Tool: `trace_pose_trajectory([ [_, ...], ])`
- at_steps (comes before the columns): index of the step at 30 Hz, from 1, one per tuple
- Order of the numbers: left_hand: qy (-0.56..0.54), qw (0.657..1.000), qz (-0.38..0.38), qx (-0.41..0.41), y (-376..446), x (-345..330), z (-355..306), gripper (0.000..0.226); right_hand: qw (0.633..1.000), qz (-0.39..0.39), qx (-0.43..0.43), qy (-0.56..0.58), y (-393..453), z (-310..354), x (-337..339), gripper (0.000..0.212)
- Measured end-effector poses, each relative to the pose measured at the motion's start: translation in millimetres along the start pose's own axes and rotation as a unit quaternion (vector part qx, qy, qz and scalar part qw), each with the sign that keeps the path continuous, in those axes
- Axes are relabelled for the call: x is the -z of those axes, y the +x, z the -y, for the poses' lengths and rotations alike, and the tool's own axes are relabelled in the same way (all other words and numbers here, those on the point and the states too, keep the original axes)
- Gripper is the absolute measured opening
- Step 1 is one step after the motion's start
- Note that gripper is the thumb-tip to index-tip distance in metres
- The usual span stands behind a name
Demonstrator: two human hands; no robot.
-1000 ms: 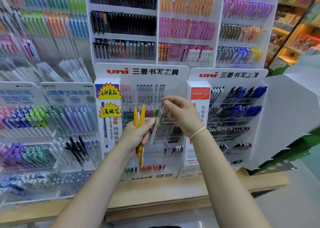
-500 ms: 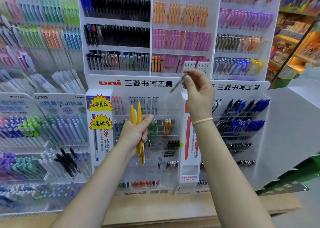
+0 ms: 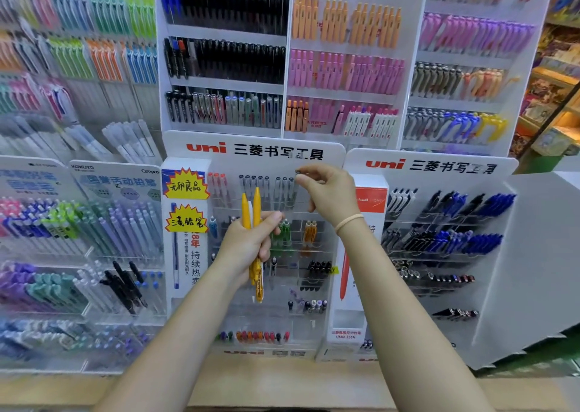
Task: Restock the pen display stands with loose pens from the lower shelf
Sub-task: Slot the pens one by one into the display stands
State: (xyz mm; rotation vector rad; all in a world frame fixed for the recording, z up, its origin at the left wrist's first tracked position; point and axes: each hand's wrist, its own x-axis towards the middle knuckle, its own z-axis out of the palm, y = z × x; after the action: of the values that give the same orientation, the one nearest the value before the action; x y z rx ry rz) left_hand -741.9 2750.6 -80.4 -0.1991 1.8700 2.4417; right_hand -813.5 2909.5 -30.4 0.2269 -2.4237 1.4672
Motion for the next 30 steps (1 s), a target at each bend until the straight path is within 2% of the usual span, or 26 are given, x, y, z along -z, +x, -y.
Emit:
trace_pose_trajectory([
  [9, -0.038, 0.998, 0.039, 0.033, -7, 4, -7, 0.024, 0.998, 0.032, 0.012, -0.054, -2, -4, -2, 0.021],
  [12, -0.075, 0.994, 0.051, 0.053, -11, 8, -8, 0.016, 0.998, -0.006, 0.016, -0.059, -13, -1, -2, 0.030],
  [14, -0.106, 0.992, 0.041, 0.055, -14, 12, -8, 0.012, 0.997, -0.050, 0.043, -0.051, -29, 2, -5, 0.023],
  [16, -0.137, 0.989, 0.014, 0.045, -16, 16, -6, 0.013, 0.997, -0.055, 0.046, -0.030, -47, 5, -12, 0.010],
  [19, -0.187, 0.981, -0.042, 0.018, -19, 22, -1, 0.013, 0.997, 0.065, -0.026, 0.037, -74, 8, -30, 0.011],
  [23, -0.264, 0.962, -0.074, 0.000, -25, 33, 5, 0.017, 0.962, 0.234, -0.114, 0.087, -99, 6, -49, 0.022],
  [26, -0.281, 0.955, -0.096, 0.001, -32, 49, 14, 0.017, 0.942, 0.297, -0.141, 0.071, -107, 4, -57, 0.023],
  [30, -0.306, 0.946, -0.102, 0.016, -38, 65, 22, 0.019, 0.925, 0.355, -0.135, 0.003, -116, 0, -71, 0.017],
])
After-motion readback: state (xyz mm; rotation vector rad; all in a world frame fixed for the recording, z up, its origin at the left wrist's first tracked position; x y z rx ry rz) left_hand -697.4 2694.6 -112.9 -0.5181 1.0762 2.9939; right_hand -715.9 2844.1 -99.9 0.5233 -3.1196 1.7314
